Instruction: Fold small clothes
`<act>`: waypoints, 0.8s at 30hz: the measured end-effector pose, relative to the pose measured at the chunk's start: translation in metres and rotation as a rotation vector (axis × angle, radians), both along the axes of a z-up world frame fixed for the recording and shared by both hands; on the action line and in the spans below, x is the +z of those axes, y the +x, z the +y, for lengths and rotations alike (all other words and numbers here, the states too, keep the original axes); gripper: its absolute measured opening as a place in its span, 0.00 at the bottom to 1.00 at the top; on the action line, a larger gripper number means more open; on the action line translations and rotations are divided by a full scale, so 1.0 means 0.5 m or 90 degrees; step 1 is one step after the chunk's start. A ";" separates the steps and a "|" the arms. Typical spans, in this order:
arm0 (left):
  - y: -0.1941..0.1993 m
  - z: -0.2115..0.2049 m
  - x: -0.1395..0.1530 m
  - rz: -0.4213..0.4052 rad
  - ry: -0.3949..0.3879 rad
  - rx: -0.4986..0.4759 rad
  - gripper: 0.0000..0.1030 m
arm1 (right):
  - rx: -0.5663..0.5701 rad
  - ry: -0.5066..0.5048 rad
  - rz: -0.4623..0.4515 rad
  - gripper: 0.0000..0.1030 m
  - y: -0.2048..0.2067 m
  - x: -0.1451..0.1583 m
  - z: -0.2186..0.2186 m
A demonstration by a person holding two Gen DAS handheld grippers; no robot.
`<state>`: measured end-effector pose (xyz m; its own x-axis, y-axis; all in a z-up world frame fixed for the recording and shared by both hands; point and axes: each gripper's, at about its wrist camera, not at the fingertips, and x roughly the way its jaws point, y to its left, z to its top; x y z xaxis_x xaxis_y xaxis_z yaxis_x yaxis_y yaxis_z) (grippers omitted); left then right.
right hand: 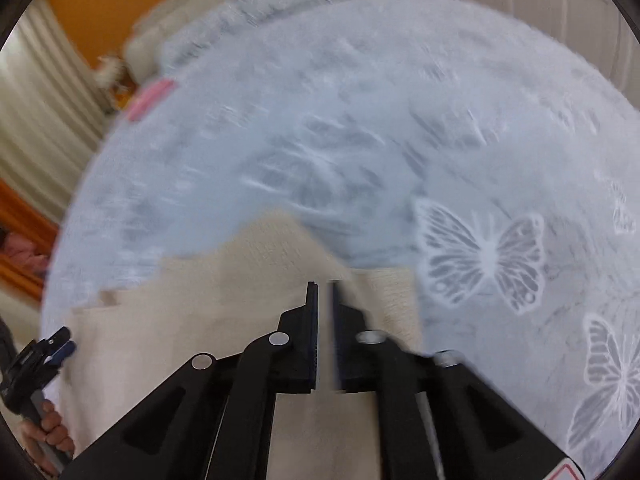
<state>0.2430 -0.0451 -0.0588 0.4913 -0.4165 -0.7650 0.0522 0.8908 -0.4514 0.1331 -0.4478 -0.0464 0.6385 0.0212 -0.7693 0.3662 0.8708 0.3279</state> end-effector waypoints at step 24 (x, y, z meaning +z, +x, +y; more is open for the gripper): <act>-0.137 0.219 -0.133 0.170 -0.267 0.167 0.15 | 0.229 0.015 0.150 0.08 0.118 -0.111 0.386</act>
<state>0.1745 0.0647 -0.1253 0.4316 -0.6016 -0.6722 -0.3113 0.6001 -0.7369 0.1921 -0.2551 -0.1021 0.3944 0.2289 -0.8900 0.1080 0.9502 0.2923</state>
